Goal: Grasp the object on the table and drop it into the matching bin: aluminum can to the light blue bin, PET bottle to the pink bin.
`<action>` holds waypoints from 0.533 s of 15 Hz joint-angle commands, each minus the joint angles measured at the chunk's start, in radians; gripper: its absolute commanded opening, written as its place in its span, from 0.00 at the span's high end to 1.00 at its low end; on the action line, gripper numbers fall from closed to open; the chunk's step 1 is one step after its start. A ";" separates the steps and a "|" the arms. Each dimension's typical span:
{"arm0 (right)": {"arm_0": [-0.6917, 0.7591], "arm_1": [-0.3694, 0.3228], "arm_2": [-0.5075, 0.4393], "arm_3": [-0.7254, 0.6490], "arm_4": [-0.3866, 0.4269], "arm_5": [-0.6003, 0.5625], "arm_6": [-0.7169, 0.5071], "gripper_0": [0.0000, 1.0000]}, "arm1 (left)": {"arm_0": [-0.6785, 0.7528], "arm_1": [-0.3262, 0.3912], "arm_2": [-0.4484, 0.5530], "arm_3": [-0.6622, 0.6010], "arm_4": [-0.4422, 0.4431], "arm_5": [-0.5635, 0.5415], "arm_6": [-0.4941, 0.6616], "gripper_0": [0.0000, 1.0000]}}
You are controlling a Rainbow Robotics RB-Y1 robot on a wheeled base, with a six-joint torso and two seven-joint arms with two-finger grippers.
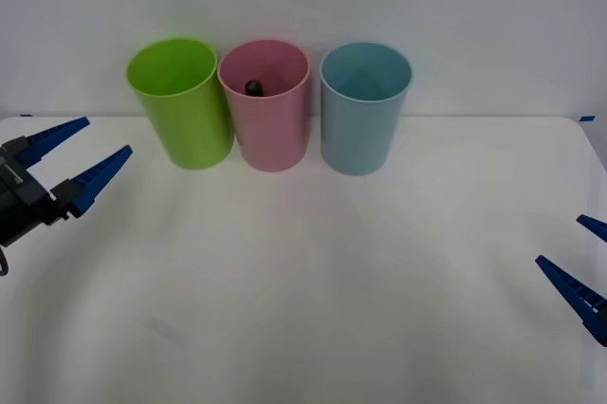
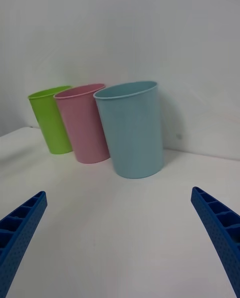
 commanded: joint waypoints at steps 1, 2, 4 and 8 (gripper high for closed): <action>0.000 0.000 0.000 0.000 0.000 0.000 0.000 0.00 | 0.083 0.013 0.053 -0.001 0.050 -0.076 -0.080 0.00; 0.000 0.000 0.000 0.000 0.000 0.000 0.000 0.00 | 0.112 0.026 0.068 0.000 0.064 -0.100 -0.091 0.00; 0.000 0.000 0.000 0.000 0.000 0.000 0.000 0.00 | 0.172 0.072 0.093 0.000 0.101 -0.145 -0.106 0.00; 0.000 0.000 0.000 0.000 0.000 0.000 0.000 0.00 | 0.287 0.134 0.098 0.000 0.180 -0.163 -0.192 0.00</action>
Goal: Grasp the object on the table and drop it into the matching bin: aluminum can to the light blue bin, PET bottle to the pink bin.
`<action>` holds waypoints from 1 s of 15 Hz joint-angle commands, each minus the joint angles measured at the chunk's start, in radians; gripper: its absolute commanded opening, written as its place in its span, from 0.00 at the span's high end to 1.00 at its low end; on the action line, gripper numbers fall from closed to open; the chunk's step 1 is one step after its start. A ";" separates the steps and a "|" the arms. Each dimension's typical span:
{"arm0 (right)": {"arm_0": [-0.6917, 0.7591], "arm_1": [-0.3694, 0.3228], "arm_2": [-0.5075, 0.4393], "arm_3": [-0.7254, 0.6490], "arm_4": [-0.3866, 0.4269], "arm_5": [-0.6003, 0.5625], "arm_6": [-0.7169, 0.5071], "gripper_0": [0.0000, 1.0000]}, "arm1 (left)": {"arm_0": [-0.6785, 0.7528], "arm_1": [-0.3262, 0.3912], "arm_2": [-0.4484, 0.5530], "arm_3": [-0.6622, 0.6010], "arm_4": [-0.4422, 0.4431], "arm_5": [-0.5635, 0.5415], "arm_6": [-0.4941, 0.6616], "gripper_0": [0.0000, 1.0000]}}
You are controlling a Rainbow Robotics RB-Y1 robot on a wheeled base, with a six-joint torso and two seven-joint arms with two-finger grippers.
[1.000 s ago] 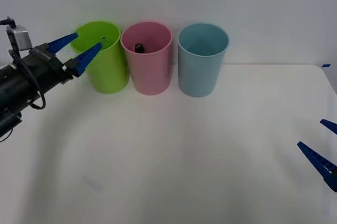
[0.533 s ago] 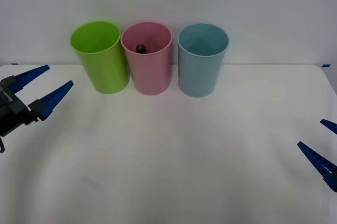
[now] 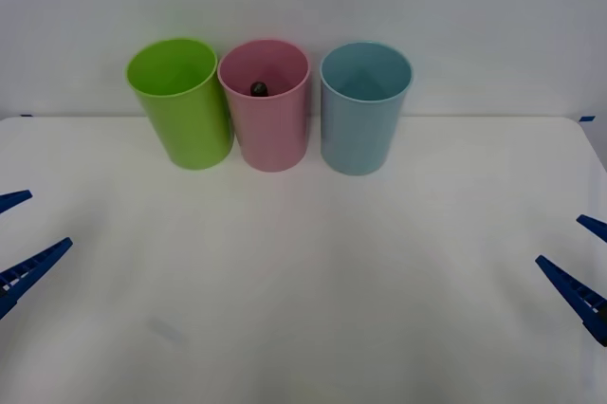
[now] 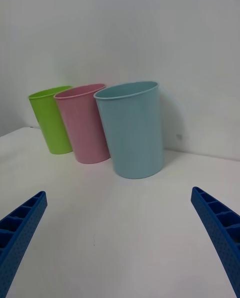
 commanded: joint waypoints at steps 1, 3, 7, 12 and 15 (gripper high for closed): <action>0.000 0.000 0.000 0.000 0.000 0.000 0.000 0.00 | 0.066 0.017 0.000 0.000 0.031 -0.008 -0.062 0.00; 0.000 0.000 0.000 0.000 0.000 0.000 0.000 0.00 | 0.105 0.017 0.000 0.002 0.036 -0.014 -0.101 0.00; 0.000 0.000 0.000 0.000 0.000 0.000 0.000 0.00 | 0.155 0.017 0.000 0.002 0.056 -0.021 -0.115 0.00; 0.000 0.000 0.000 0.000 0.000 0.000 0.000 0.00 | 0.207 0.017 -0.005 0.000 0.051 -0.016 -0.121 0.00; 0.000 0.000 0.000 0.000 0.000 0.000 0.000 0.00 | 0.221 0.017 -0.023 0.000 0.050 0.016 -0.122 0.00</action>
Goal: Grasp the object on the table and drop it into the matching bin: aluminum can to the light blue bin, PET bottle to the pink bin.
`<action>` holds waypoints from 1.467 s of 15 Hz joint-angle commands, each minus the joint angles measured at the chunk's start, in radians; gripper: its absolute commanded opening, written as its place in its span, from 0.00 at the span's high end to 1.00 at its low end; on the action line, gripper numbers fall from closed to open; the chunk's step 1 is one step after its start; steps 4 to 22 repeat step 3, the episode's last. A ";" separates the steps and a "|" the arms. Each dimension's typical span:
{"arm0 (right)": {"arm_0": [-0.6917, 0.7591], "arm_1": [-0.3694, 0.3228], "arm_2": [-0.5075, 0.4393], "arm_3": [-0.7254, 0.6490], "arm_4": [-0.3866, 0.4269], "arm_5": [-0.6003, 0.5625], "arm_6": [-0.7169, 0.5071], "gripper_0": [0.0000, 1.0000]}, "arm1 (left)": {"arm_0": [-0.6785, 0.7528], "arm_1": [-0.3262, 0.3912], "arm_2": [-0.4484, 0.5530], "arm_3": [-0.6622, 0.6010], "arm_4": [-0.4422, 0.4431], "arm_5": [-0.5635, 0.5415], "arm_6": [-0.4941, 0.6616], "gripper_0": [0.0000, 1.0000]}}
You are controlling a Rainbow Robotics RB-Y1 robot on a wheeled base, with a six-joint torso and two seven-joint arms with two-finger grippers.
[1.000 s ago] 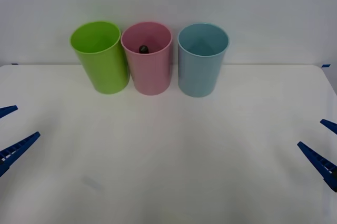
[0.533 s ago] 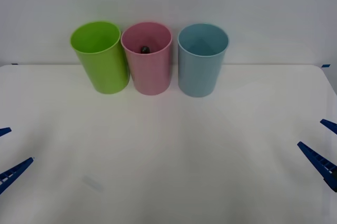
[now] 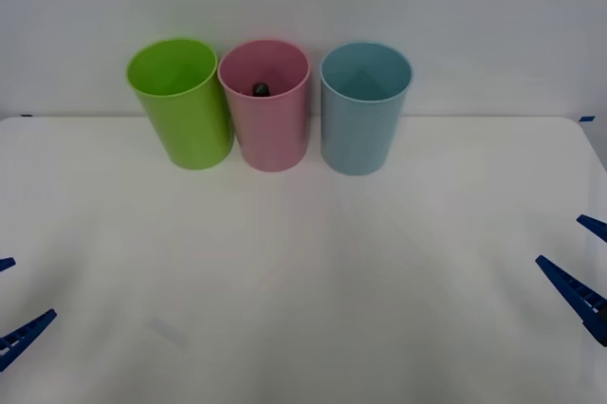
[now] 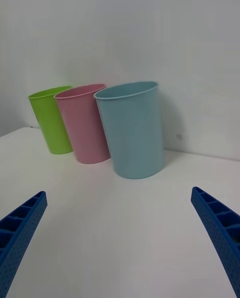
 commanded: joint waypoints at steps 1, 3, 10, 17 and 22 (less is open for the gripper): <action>0.000 0.000 0.000 0.000 0.000 0.000 0.000 0.00 | 0.003 0.000 -0.005 0.000 -0.001 0.009 0.000 0.00; 0.000 0.000 0.000 0.000 0.000 0.000 0.000 0.00 | 0.003 0.000 -0.005 0.000 -0.001 0.009 0.000 0.00; 0.000 0.000 0.000 0.000 0.000 0.000 0.000 0.00 | 0.003 0.000 -0.005 0.000 -0.001 0.009 0.000 0.00; 0.000 0.000 0.000 0.000 0.000 0.000 0.000 0.00 | 0.003 0.000 -0.005 0.000 -0.001 0.009 0.000 0.00; 0.000 0.000 0.000 0.000 0.000 0.000 0.000 0.00 | 0.003 0.000 -0.005 0.000 -0.001 0.009 0.000 0.00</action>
